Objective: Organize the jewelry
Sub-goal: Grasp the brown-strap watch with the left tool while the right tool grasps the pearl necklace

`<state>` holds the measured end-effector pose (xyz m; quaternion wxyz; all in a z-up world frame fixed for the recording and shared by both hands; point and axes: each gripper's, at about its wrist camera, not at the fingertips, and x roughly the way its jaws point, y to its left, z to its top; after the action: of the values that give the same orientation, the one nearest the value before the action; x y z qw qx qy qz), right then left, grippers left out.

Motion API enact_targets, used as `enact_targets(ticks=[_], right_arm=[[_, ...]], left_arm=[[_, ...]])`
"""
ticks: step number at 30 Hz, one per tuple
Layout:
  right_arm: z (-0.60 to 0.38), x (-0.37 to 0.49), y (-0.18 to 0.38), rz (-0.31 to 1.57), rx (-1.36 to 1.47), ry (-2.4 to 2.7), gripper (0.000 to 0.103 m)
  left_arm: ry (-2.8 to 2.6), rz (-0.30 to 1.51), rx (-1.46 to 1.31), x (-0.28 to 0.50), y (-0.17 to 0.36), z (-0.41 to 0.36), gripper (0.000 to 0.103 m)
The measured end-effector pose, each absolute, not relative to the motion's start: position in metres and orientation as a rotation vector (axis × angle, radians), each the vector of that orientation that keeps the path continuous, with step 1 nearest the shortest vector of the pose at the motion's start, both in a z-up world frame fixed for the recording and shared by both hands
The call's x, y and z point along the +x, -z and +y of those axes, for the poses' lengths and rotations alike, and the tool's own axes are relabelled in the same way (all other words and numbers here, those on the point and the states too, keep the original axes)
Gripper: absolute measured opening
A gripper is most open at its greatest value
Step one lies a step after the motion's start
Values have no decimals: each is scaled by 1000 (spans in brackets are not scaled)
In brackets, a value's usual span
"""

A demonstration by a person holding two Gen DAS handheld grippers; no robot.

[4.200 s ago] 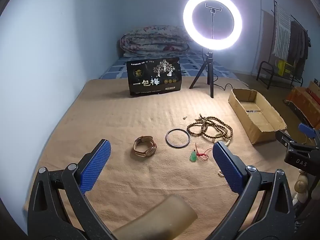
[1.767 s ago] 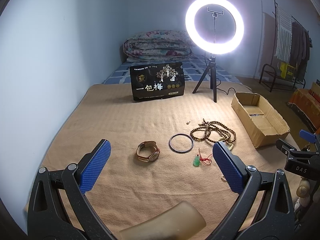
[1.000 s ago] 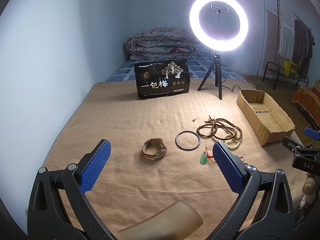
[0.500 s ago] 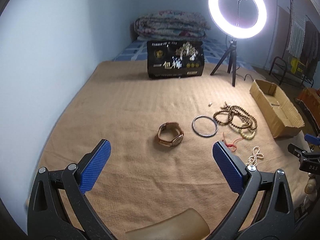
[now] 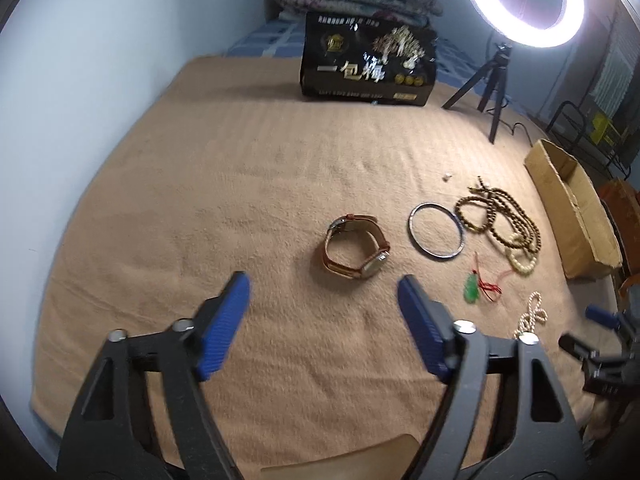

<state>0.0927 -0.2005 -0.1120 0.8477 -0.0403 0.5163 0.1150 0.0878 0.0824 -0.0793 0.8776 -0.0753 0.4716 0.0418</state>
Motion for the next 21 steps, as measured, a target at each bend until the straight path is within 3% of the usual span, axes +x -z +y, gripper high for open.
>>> enact_targets(ticks=[4, 21], right_arm=[[-189, 95, 122, 1109, -116, -288, 90], [-170, 119, 147, 1142, -242, -340, 97]], left_arm=[[-88, 1050, -211, 110, 98, 94, 61], [-71, 1154, -317, 151, 136, 108, 48]])
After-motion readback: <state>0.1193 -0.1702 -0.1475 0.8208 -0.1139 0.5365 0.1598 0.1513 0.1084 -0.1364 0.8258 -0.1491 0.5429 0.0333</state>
